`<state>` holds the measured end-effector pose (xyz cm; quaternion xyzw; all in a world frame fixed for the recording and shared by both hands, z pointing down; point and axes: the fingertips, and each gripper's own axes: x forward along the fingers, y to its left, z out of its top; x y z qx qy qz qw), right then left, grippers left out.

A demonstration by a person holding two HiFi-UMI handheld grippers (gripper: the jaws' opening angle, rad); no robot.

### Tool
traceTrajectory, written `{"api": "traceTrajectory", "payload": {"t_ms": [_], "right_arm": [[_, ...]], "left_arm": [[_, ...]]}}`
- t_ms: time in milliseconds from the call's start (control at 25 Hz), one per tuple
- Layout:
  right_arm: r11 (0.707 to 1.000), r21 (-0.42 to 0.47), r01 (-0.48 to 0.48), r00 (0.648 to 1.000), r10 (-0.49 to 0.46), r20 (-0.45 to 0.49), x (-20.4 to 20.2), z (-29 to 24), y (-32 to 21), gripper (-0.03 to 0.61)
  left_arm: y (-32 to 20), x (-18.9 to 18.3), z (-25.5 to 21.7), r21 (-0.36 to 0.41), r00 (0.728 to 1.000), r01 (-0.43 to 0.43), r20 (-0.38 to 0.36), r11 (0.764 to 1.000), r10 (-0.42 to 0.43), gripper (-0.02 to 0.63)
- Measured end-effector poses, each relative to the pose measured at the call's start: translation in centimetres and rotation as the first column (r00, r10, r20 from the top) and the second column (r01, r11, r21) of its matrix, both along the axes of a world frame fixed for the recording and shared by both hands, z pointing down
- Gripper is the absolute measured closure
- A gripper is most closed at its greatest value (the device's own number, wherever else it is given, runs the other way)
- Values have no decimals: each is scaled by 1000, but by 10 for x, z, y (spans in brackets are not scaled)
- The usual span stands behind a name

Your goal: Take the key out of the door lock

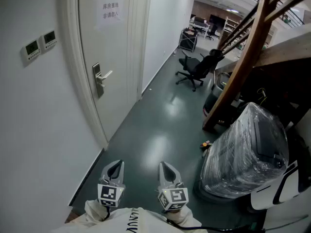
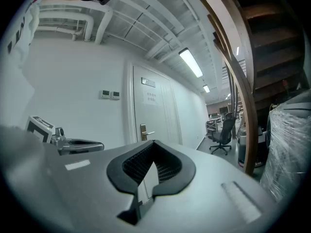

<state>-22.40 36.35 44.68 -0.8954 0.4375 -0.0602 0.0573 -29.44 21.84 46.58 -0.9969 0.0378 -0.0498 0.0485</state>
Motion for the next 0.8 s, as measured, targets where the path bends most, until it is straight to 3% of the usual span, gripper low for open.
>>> {"api": "traceTrajectory", "payload": {"t_ms": [800], "right_arm": [[1000, 0, 21, 1000, -21, -2, 22, 7, 4, 577]], "left_arm": [[3, 27, 4, 15, 1000, -3, 14, 1000, 2, 614]]}}
